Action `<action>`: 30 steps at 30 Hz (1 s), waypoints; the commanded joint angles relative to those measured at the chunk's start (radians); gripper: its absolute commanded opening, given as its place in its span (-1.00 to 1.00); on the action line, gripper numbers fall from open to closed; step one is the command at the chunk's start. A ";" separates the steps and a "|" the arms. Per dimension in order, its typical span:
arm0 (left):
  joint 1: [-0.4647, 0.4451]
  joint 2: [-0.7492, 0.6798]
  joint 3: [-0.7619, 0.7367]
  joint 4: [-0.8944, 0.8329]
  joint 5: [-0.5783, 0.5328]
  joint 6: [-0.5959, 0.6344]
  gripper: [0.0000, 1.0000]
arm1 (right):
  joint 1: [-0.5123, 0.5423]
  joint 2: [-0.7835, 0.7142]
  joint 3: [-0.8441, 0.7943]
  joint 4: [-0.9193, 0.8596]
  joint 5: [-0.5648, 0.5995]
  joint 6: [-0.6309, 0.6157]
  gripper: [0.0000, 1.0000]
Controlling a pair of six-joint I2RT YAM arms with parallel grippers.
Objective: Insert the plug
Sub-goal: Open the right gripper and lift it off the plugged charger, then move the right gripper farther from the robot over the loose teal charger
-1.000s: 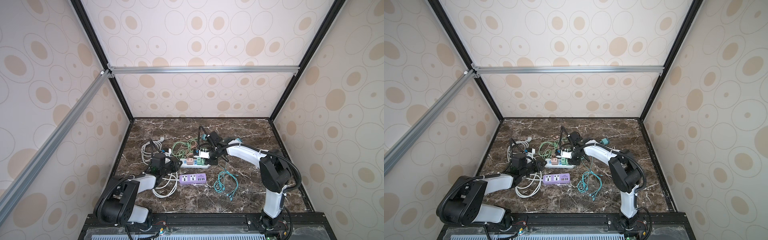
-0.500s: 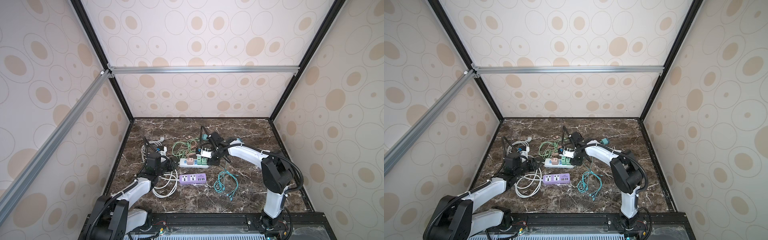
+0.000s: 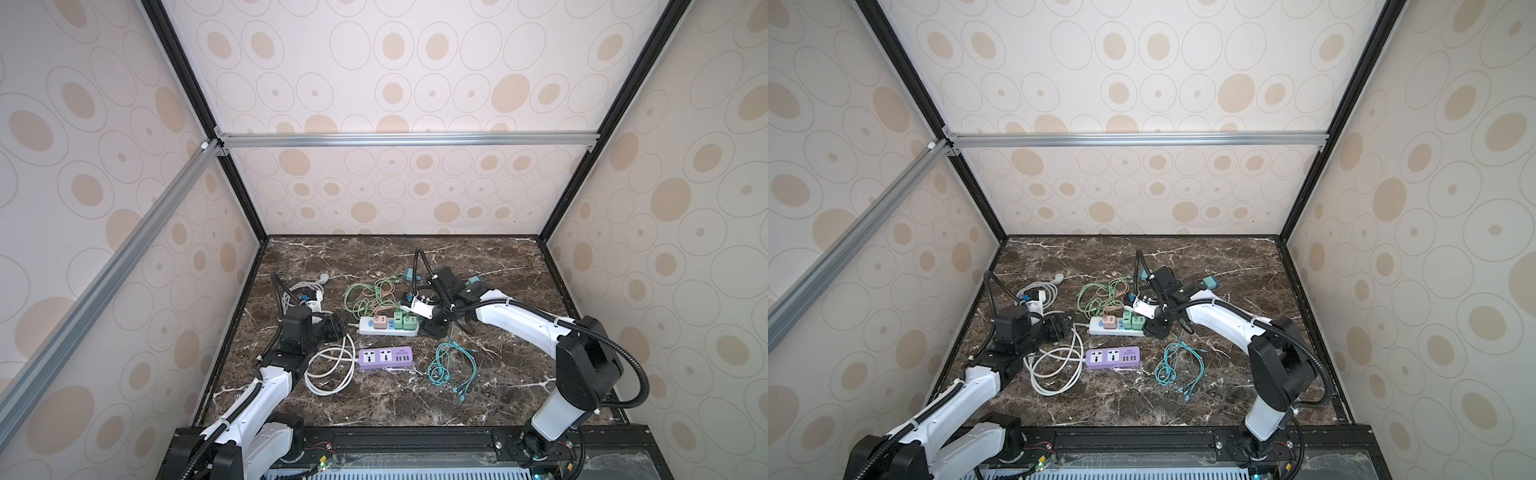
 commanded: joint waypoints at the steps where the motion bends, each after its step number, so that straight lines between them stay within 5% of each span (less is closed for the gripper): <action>1: 0.010 -0.033 0.043 -0.039 -0.014 0.024 0.41 | -0.003 -0.063 -0.050 0.054 0.015 0.154 0.26; 9: 0.011 -0.109 0.028 -0.056 -0.044 0.033 0.54 | -0.095 -0.194 -0.158 0.190 -0.001 0.356 0.26; 14: 0.012 -0.134 0.033 -0.049 -0.028 0.030 0.56 | -0.134 -0.212 -0.169 0.237 0.147 0.437 0.27; 22: 0.011 -0.171 0.037 -0.059 0.009 0.028 0.58 | -0.159 -0.146 -0.082 0.179 0.308 0.428 0.27; 30: 0.012 -0.199 0.051 -0.098 0.031 0.024 0.62 | -0.254 0.008 0.067 0.068 0.457 0.557 0.27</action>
